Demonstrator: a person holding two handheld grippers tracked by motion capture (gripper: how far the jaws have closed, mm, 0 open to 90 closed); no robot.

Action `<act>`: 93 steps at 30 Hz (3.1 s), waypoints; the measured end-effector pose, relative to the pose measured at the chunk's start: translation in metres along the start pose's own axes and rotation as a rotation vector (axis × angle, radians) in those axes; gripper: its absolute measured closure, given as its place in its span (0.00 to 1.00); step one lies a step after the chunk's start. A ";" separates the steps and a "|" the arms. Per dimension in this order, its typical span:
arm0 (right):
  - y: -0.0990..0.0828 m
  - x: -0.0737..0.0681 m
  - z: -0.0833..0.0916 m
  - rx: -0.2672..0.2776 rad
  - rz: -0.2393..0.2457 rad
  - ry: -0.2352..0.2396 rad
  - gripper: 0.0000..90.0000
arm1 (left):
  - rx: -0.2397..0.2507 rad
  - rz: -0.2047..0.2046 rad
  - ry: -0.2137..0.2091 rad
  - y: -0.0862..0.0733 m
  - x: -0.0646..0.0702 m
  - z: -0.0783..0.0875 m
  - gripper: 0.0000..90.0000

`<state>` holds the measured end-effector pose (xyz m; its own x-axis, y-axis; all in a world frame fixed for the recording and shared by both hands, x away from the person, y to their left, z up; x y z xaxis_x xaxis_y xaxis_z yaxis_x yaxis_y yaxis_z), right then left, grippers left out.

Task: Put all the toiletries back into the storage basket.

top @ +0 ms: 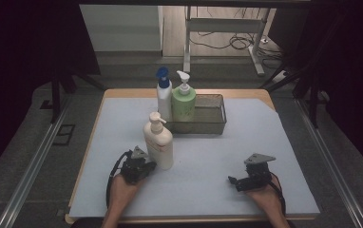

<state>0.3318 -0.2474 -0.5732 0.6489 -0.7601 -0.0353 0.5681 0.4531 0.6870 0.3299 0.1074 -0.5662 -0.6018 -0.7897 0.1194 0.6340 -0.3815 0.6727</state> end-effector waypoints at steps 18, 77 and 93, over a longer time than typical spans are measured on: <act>0.002 0.004 0.011 0.000 -0.028 -0.017 0.17 | 0.011 -0.013 0.091 -0.034 -0.010 0.037 0.59; 0.143 -0.113 -0.015 0.174 0.172 0.210 0.29 | 0.026 -0.024 0.132 -0.045 -0.009 0.033 0.21; 0.174 -0.147 -0.025 0.192 0.194 0.254 0.30 | 0.025 -0.024 0.131 -0.045 -0.009 0.034 0.21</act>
<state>0.3481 -0.0455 -0.4666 0.8535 -0.5184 -0.0536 0.3328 0.4630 0.8215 0.2904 0.1480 -0.5733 -0.5468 -0.8372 0.0077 0.6068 -0.3899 0.6927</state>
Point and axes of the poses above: each handheld gripper's, and its own axes: z roughly backward along the jaws, y roughly out of its top, x roughly to its right, the point moved 7 cm from there along -z, roughly forward along the jaws, and after that the axes turned 2 degrees about y, right-handed, at the moved point
